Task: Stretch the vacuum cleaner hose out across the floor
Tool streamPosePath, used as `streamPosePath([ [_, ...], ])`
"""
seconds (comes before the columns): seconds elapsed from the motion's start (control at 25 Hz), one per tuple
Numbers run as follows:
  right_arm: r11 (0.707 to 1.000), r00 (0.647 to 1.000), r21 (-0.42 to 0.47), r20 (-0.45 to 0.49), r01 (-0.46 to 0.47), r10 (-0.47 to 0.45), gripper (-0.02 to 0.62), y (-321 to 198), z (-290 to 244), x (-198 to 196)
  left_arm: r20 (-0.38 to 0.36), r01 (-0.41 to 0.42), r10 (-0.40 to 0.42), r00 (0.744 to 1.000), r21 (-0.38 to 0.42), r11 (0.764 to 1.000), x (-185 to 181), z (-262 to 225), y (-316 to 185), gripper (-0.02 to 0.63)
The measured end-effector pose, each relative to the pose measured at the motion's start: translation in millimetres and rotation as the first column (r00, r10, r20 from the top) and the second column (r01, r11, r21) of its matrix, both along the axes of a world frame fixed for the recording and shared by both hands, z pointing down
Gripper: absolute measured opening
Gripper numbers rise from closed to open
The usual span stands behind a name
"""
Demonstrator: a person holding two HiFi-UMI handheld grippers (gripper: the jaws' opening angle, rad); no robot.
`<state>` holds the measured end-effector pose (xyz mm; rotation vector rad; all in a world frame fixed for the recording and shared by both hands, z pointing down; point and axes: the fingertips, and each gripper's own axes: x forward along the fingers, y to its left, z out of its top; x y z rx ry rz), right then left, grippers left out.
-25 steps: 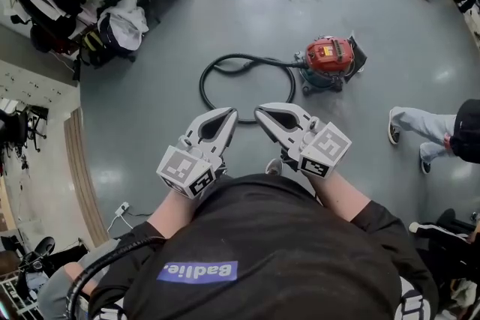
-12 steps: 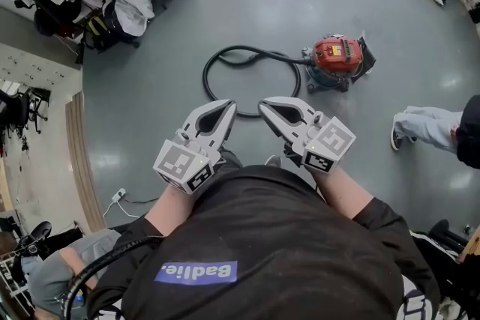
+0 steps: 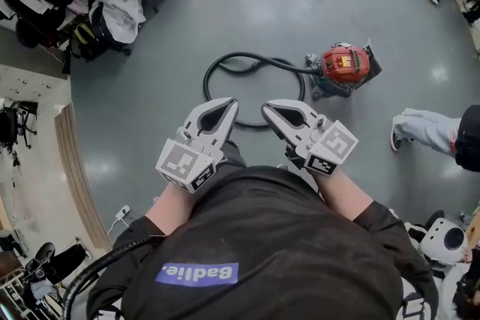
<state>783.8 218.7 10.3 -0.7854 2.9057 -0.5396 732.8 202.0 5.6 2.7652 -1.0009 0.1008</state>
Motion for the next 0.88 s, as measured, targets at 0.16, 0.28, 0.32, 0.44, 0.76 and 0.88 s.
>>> streamPosePath([
  [0.16,0.999,1.000,-0.020,-0.013,-0.025,0.025,0.003,-60.8,-1.1,-59.4,-0.001,-0.031,0.031,1.000,0.003,1.000,-61.8,-2.1,-68.3,0.005],
  [0.28,0.998,0.999,-0.039,-0.026,-0.044,0.043,0.004,-96.6,-5.4,-100.4,-0.031,-0.037,0.036,0.999,-0.036,0.999,-107.2,0.6,-107.6,0.005],
  [0.32,0.998,0.998,-0.040,-0.031,-0.047,0.046,0.003,-106.5,-7.2,-112.2,-0.039,-0.038,0.036,0.999,-0.045,0.998,-119.9,2.2,-118.2,0.005],
  [0.44,0.998,0.997,-0.041,-0.052,-0.054,0.052,0.003,-131.0,-8.9,-139.0,-0.044,-0.041,0.039,0.998,-0.053,0.998,-149.7,8.6,-144.0,0.005],
  [0.76,0.999,0.993,-0.038,-0.114,-0.033,0.028,0.003,-171.7,-2.5,-170.9,-0.031,0.009,-0.012,0.999,-0.077,0.997,-193.6,26.4,-179.9,0.005],
  [0.88,0.999,0.993,-0.040,-0.120,-0.002,-0.003,0.003,-191.0,-0.8,-178.5,-0.021,0.041,-0.043,0.999,-0.078,0.996,-205.8,26.5,-193.5,0.005],
])
